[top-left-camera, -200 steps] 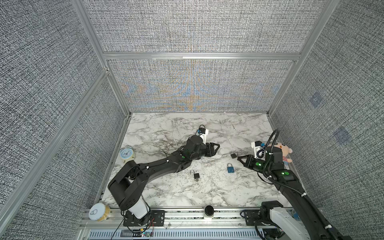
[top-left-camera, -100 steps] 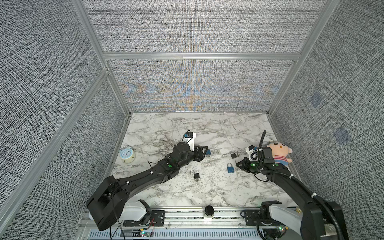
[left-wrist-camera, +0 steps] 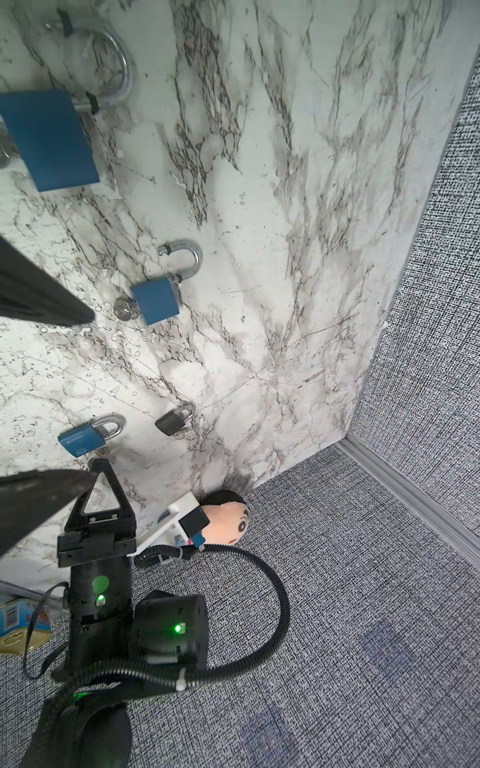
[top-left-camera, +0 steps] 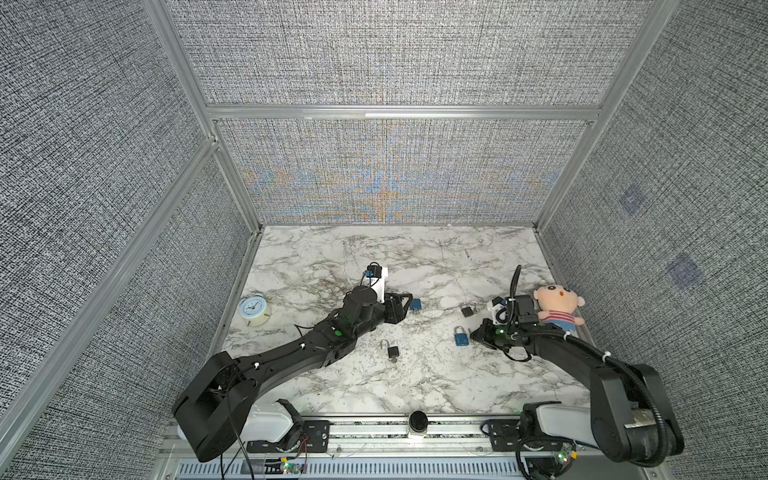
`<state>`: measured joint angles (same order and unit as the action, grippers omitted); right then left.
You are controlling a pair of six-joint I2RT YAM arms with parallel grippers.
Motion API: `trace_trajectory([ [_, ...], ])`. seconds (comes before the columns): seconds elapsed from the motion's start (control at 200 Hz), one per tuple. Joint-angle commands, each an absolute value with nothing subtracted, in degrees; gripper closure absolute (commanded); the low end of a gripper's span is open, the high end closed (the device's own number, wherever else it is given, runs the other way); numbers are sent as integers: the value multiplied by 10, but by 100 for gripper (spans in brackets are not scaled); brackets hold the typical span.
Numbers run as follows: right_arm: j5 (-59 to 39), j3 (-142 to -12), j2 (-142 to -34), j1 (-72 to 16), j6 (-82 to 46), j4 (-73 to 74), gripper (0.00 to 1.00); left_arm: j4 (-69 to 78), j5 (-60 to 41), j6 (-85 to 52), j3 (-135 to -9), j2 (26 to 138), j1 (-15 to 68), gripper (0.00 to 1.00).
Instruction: Lock with the key
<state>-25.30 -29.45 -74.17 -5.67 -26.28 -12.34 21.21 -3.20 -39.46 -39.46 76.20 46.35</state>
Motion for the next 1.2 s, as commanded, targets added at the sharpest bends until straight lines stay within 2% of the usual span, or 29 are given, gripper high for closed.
trace_trajectory([
  [0.0, -247, -291, -750, -57, -270, -104, 100, 234, -40, -400, -393, 764, 461, 43],
  [0.21, -251, -287, -767, -57, -273, -94, 92, 236, -45, -401, -395, 769, 459, 43],
  [0.415, -247, -290, -753, -57, -275, -105, 80, 238, -47, -406, -391, 770, 458, 43],
  [0.775, -210, -320, -653, -65, -277, -171, 74, 244, -39, -406, -378, 761, 453, 43],
  [1.005, -151, -364, -617, -150, -287, -177, 72, 222, -2, -424, -357, 735, 438, 43],
  [1.196, -54, -426, -686, -252, -295, -162, 70, 233, -35, -439, -325, 713, 394, 40],
])
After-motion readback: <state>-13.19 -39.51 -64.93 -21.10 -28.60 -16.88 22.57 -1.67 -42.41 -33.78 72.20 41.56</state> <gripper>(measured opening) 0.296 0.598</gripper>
